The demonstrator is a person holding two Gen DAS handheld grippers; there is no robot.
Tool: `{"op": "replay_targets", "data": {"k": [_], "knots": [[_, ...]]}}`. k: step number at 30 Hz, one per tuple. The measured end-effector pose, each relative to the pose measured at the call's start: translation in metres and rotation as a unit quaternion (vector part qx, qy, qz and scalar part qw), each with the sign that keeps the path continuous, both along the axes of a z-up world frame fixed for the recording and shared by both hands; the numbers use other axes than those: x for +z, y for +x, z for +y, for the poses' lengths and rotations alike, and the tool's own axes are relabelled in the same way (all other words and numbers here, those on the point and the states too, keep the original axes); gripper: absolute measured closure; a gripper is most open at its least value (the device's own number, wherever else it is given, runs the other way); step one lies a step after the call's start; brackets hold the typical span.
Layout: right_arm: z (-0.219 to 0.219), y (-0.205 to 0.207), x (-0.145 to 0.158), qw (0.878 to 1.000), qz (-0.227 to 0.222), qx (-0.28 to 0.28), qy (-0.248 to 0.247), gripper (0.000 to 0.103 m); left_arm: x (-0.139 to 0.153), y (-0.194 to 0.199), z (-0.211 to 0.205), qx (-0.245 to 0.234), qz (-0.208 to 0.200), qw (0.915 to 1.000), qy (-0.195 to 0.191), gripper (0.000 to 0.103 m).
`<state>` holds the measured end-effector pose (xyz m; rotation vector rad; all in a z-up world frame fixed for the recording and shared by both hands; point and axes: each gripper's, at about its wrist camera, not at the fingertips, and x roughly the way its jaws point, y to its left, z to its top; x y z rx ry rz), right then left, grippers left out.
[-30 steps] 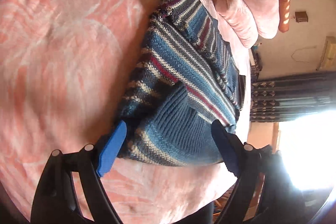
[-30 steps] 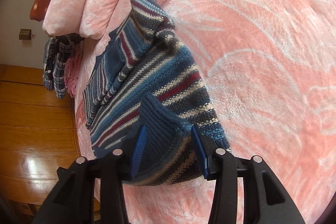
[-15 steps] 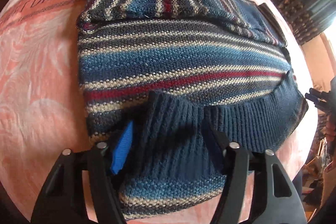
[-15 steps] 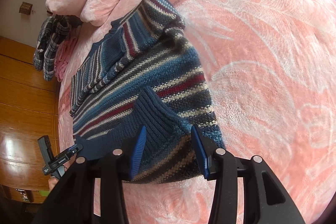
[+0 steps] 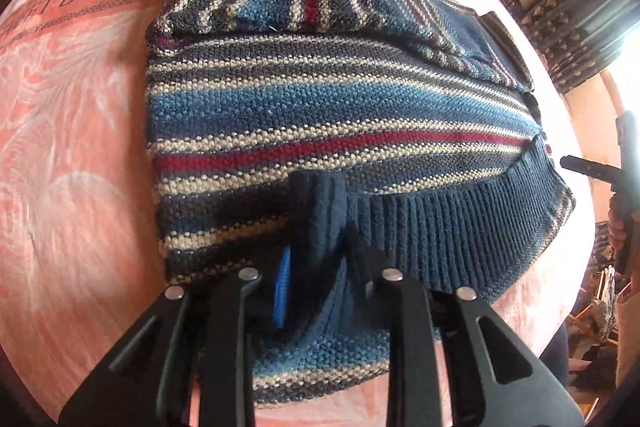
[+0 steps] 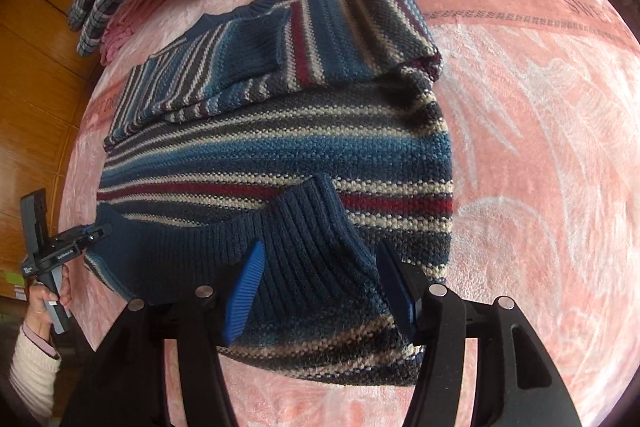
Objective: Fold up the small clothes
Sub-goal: 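Lift the hem and fold it toward the collar with both tools, then lay the folded hem onto the collar and open both tools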
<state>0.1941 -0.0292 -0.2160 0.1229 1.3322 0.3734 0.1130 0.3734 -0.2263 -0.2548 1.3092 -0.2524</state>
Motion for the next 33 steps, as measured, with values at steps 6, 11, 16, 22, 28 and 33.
{"op": "replay_targets", "data": {"k": [6, 11, 16, 22, 28, 33], "knots": [[0.028, 0.016, -0.025, 0.997, 0.016, 0.059, -0.053, 0.043, -0.003, 0.005, -0.013, -0.008, -0.004, 0.9998, 0.018, 0.06], [0.037, 0.008, -0.022, 0.995, -0.002, 0.07, -0.076, 0.092, 0.002, -0.001, -0.01, 0.004, -0.007, 0.9999, 0.014, 0.087], [0.02, -0.014, 0.003, 0.997, -0.046, 0.045, -0.038, 0.093, 0.022, -0.017, -0.008, 0.016, -0.043, 0.9989, 0.002, 0.088], [0.013, -0.021, -0.007, 0.999, -0.02, 0.028, -0.03, 0.093, 0.009, -0.026, -0.014, 0.012, -0.035, 0.9992, 0.011, 0.089], [0.004, -0.009, 0.025, 0.998, -0.048, 0.004, 0.028, 0.093, 0.043, -0.015, -0.002, 0.039, -0.075, 0.9962, -0.023, 0.089], [0.0, 0.031, 0.086, 0.992, -0.104, -0.015, 0.071, 0.093, 0.099, 0.023, 0.008, 0.046, -0.145, 0.9879, -0.029, 0.089]]}}
